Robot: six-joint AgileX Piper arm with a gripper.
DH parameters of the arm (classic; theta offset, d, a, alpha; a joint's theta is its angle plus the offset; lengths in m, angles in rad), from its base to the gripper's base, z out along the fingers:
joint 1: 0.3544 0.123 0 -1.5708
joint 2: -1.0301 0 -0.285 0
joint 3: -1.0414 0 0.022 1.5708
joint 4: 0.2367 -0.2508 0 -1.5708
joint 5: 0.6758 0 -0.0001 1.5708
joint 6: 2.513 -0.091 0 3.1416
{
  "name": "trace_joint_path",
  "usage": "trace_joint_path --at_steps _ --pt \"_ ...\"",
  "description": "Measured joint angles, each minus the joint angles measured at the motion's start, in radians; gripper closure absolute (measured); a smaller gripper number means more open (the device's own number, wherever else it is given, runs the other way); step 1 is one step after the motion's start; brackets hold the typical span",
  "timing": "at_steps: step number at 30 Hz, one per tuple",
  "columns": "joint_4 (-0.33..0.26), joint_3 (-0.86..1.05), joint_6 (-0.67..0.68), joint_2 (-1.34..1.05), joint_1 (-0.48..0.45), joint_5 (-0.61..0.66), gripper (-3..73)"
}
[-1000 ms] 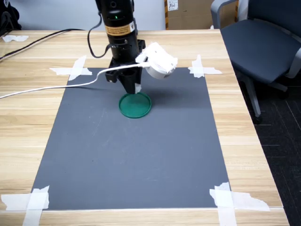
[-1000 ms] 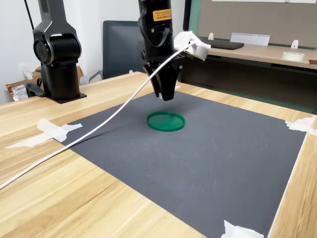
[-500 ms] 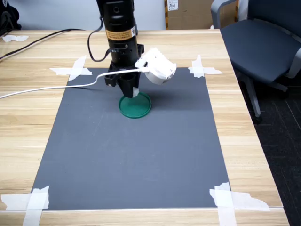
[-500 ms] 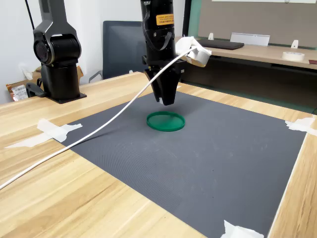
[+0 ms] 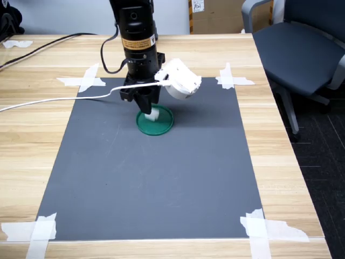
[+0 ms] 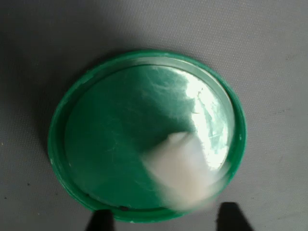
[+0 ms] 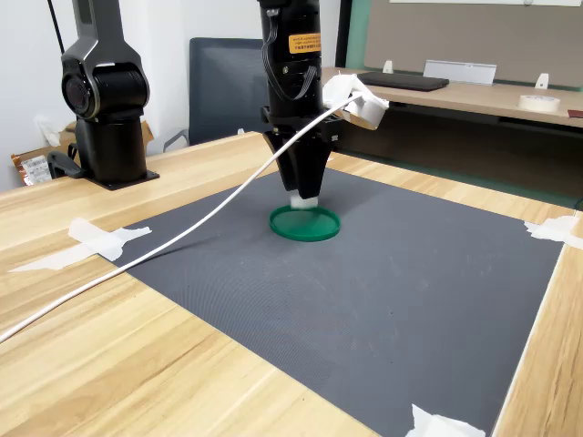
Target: Grasp a white terminal and put it in the green lid.
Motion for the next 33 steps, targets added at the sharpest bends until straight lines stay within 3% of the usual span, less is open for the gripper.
trace_joint_path --at_steps 5,24,28,33 --pt "-0.001 0.0 0.001 0.0 0.0 0.0 21.4" --pt "-0.007 0.0 -0.027 -0.183 0.0 -0.042 22.6" --pt "-0.032 0.002 -0.066 -0.305 0.0 -0.105 33.2" --pt "-0.078 0.004 -0.125 -0.473 0.0 -0.174 58.9"
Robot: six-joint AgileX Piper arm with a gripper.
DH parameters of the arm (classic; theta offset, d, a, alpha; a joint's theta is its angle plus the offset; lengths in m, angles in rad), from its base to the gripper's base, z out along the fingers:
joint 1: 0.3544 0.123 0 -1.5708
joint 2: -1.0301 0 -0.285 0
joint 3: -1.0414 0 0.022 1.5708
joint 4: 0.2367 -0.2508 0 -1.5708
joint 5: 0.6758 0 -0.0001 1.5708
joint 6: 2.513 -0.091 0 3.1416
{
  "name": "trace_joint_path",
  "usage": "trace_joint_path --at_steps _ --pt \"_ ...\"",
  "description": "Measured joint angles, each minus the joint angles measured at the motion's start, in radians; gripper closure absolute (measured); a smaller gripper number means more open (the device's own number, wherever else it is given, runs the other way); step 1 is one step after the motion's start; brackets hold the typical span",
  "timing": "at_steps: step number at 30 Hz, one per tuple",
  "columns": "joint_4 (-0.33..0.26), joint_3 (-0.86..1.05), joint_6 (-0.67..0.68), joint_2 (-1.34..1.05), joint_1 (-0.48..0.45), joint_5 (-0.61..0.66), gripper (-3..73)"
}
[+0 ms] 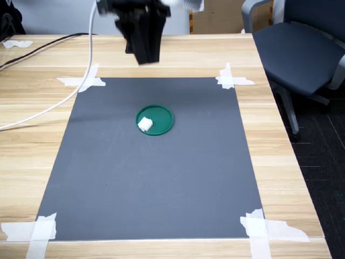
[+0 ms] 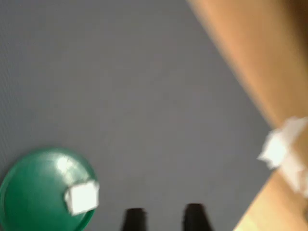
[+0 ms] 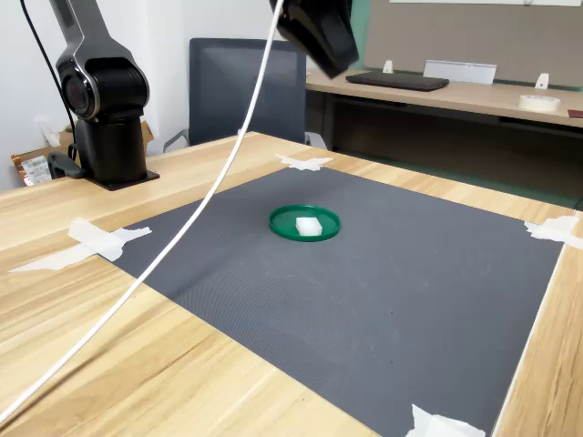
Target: Grasp a white terminal and put it in the green lid.
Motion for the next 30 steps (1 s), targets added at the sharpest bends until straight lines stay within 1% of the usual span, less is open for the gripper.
trace_joint_path --at_steps 1,2,5,8,12,15,17,21,23,25,30 --pt "-0.007 0.005 -0.01 -0.034 0.0 -0.014 63.8" --pt "-0.012 0.013 -0.016 -0.068 0.0 -0.029 67.1" --pt "-0.021 0.057 -0.035 -0.168 0.0 -0.079 71.0" --pt "-0.023 0.136 -0.083 -0.281 0.0 -0.15 71.9" --pt "-0.025 0.269 -0.206 -0.44 0.0 -0.245 72.0" --pt "-0.026 0.365 -0.296 -0.559 -0.007 -0.271 72.0" --pt "-0.026 0.415 -0.342 -0.622 -0.042 -0.271 72.0" --pt "-0.026 0.503 -0.434 -0.746 -0.17 -0.272 72.1" --pt "-0.026 0.536 -0.465 -0.802 -0.215 -0.273 72.1" --pt "-0.026 0.566 -0.488 -0.852 -0.238 -0.274 72.1" --pt "-0.026 0.676 -0.503 -0.948 -0.242 -0.28 72.1"
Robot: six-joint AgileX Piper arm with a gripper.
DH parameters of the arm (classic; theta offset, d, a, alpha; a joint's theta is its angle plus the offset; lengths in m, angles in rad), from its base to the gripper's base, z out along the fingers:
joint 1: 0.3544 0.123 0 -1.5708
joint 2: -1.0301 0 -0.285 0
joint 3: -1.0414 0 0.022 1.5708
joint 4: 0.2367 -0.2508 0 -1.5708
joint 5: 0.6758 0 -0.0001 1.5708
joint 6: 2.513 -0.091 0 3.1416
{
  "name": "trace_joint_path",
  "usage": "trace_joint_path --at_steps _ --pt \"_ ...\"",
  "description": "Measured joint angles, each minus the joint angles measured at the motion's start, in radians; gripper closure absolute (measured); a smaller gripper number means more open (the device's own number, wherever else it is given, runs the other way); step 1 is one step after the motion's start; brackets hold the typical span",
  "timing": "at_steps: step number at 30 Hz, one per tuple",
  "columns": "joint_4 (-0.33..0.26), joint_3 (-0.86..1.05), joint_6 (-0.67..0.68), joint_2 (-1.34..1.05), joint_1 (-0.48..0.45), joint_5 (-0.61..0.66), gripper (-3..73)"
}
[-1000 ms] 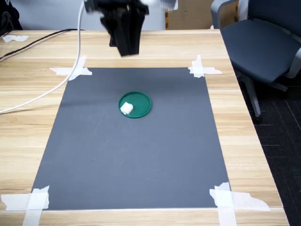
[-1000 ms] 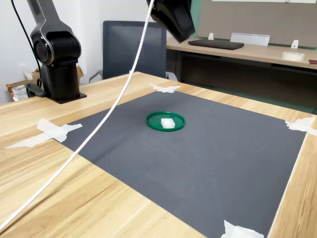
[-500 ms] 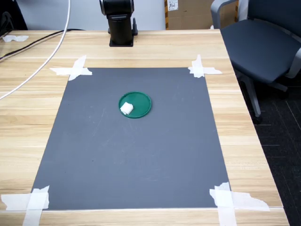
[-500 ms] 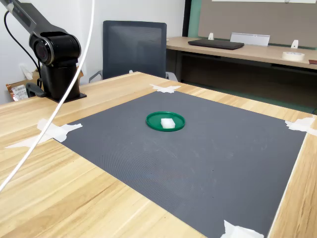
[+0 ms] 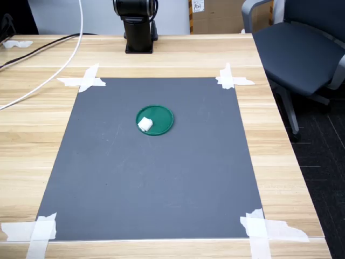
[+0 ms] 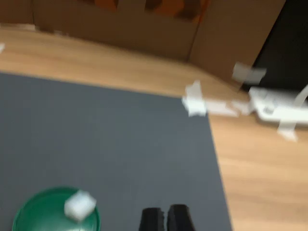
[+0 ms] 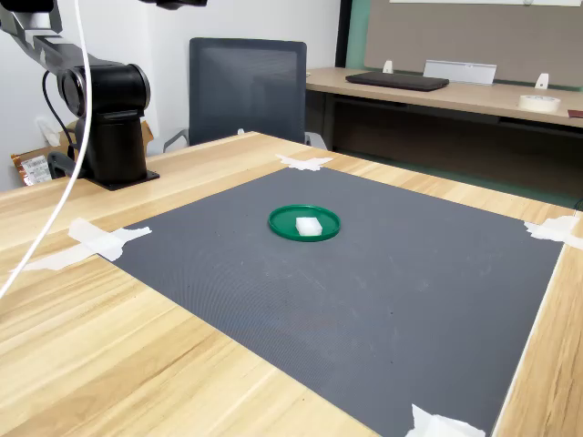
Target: Grasp a white terminal and put it in the green lid.
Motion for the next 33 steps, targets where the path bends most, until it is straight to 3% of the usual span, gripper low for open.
trace_joint_path --at_steps 10,33 --pt "-0.046 0.216 -0.058 -0.151 -0.002 0.004 72.2" --pt "-0.053 0.222 -0.071 -0.151 -0.002 0.002 72.3"
